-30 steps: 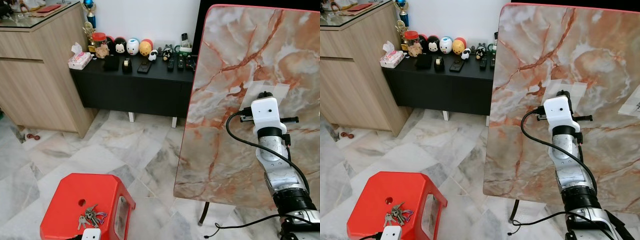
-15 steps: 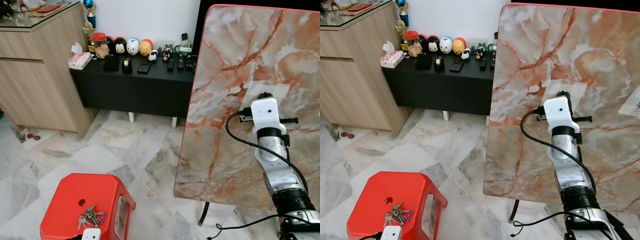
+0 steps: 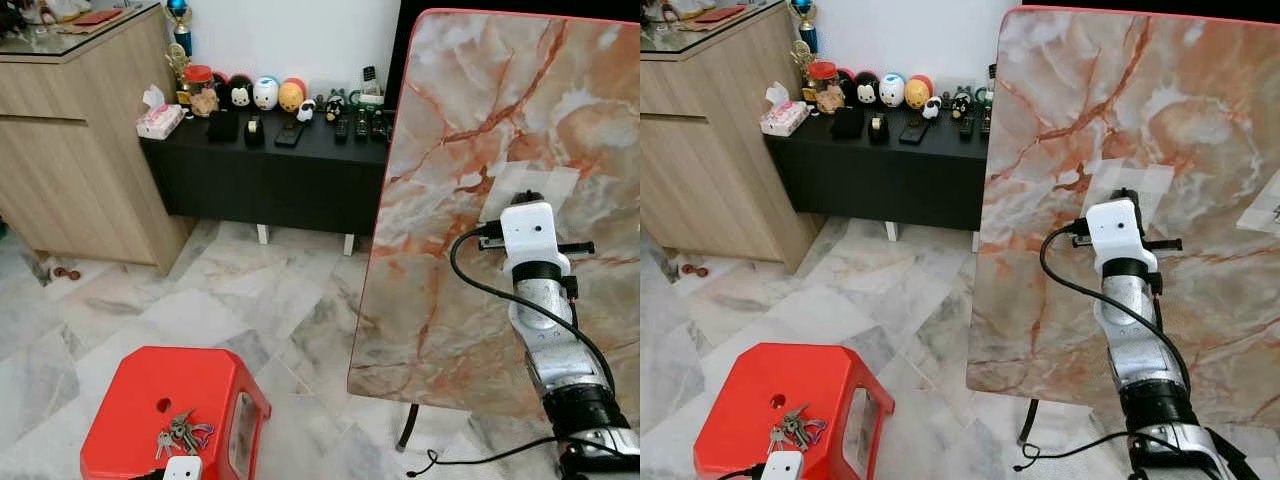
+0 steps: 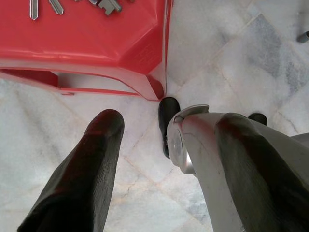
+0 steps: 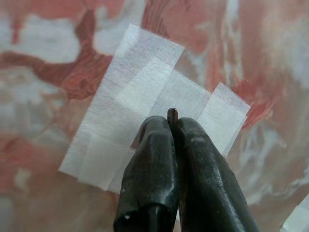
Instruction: Hang keys on a hook
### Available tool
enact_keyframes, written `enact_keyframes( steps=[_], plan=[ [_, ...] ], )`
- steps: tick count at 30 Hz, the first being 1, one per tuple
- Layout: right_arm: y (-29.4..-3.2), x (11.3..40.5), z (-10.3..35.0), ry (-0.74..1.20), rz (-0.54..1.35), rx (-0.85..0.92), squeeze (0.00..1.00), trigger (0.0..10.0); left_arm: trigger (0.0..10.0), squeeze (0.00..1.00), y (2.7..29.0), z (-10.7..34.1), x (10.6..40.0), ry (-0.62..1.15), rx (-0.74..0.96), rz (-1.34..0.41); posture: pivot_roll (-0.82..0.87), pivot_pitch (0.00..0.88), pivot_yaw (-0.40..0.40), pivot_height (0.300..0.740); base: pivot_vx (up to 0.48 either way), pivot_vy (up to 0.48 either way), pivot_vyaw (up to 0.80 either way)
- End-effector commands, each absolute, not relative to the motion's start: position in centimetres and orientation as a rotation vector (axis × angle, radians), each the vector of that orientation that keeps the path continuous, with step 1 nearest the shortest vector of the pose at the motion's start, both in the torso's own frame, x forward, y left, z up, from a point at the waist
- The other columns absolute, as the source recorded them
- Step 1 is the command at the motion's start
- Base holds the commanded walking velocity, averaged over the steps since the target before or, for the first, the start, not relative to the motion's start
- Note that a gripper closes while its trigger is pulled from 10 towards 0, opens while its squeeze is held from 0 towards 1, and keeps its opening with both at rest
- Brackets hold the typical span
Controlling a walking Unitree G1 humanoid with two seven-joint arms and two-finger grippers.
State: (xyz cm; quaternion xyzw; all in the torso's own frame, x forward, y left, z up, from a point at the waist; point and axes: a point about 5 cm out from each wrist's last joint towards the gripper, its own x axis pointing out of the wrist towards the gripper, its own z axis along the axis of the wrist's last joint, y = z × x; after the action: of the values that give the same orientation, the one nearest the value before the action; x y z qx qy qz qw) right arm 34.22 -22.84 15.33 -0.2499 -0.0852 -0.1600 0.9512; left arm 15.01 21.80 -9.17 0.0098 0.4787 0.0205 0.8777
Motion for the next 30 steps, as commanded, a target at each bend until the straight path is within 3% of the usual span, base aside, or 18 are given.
enact_keyframes(
  steps=[1,30],
  plan=[
    [-22.7,34.1,15.8,-0.196,-0.327,-0.495,0.00,10.0,10.0,0.00,21.6,-9.3,14.8,1.009,0.016,0.041,0.04,0.010,-0.035,0.740,0.000,0.000,0.00],
    [-23.5,34.9,17.4,-0.224,-0.412,-0.493,0.00,10.0,10.0,0.00,21.6,-9.3,14.9,1.008,0.016,0.040,0.04,0.011,-0.034,0.740,0.000,0.000,0.00]
  ],
)
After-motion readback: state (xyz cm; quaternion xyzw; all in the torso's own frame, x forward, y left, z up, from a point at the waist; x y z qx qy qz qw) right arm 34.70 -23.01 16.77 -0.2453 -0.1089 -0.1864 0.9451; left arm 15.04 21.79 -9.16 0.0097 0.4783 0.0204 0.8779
